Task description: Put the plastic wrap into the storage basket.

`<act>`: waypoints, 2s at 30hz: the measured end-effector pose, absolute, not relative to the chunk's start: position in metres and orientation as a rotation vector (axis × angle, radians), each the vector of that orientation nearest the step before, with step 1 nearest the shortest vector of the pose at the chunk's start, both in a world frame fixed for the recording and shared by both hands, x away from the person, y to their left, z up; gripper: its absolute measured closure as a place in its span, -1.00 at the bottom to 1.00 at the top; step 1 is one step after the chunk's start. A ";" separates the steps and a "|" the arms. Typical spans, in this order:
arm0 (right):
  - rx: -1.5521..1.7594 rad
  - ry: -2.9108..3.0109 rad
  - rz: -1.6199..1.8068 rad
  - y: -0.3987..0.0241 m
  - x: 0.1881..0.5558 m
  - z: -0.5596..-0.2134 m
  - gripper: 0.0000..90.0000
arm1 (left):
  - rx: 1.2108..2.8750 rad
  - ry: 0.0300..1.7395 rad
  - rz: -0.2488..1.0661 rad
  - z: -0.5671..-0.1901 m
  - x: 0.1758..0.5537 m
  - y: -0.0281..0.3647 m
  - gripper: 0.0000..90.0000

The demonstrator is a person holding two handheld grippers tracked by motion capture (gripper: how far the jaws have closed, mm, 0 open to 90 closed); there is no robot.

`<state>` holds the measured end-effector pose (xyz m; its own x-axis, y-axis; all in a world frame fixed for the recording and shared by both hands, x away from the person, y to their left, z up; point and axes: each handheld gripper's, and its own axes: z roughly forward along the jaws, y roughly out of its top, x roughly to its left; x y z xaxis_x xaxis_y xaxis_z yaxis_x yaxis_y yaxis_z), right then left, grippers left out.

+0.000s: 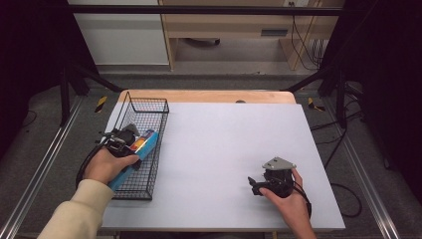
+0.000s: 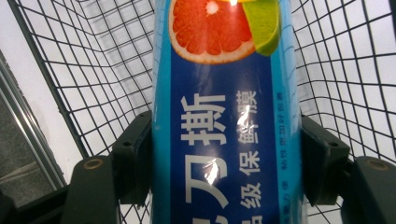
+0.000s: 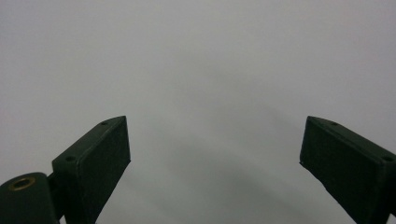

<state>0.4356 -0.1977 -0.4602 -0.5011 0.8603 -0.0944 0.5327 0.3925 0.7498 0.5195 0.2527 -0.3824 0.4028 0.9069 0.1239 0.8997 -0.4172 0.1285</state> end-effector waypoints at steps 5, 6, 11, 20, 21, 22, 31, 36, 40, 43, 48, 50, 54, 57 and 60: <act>1.193 2.182 0.918 -0.197 0.436 -0.461 -0.80 | 2.607 1.680 0.244 -0.383 0.521 0.252 -0.29; 1.192 2.184 0.917 -0.197 0.436 -0.461 -0.80 | 2.608 1.679 0.245 -0.383 0.521 0.252 -0.29; 1.191 2.186 0.916 -0.197 0.436 -0.461 -0.80 | 2.609 1.680 0.244 -0.384 0.522 0.253 -0.29; 1.192 2.194 0.915 -0.197 0.436 -0.461 -0.80 | 2.534 1.639 0.304 -0.374 0.520 0.253 -0.38; 1.194 2.194 0.915 -0.196 0.435 -0.461 -0.80 | 2.522 1.613 0.316 -0.369 0.520 0.253 -0.38; 1.190 2.195 0.916 -0.196 0.436 -0.461 -0.80 | 2.514 1.598 0.323 -0.367 0.519 0.252 -0.42; 1.186 2.202 0.905 -0.195 0.436 -0.462 -0.81 | 2.397 1.466 0.485 -0.332 0.514 0.251 -0.67; 1.182 2.197 0.889 -0.196 0.436 -0.463 -0.81 | 2.296 1.371 0.555 -0.313 0.507 0.249 -0.78; 1.187 2.183 0.878 -0.198 0.436 -0.463 -0.81 | 2.234 1.284 0.578 -0.305 0.496 0.242 -0.81; 1.198 2.156 0.887 -0.199 0.434 -0.461 -0.82 | 2.172 1.189 0.561 -0.302 0.484 0.229 -0.84; 1.220 2.097 0.892 -0.205 0.432 -0.458 -0.86 | 2.140 1.041 0.551 -0.309 0.468 0.205 -0.85; 1.238 2.078 0.887 -0.208 0.432 -0.457 -0.85 | 2.133 0.976 0.528 -0.316 0.462 0.190 -0.85; 1.263 2.038 0.861 -0.211 0.431 -0.456 -0.85 | 2.155 0.858 0.521 -0.331 0.451 0.158 -0.85; 1.282 2.010 0.845 -0.214 0.430 -0.455 -0.85 | 2.156 0.792 0.506 -0.343 0.444 0.137 -0.85; 1.317 1.975 0.845 -0.218 0.428 -0.453 -0.85 | 2.185 0.746 0.498 -0.361 0.438 0.121 -0.85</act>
<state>0.4277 -0.2177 -0.4534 -0.3175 0.9380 -0.1393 0.5471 0.3012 0.7810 0.4384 0.1206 -0.3611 0.7533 0.6481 0.1121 0.3515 -0.5407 0.7642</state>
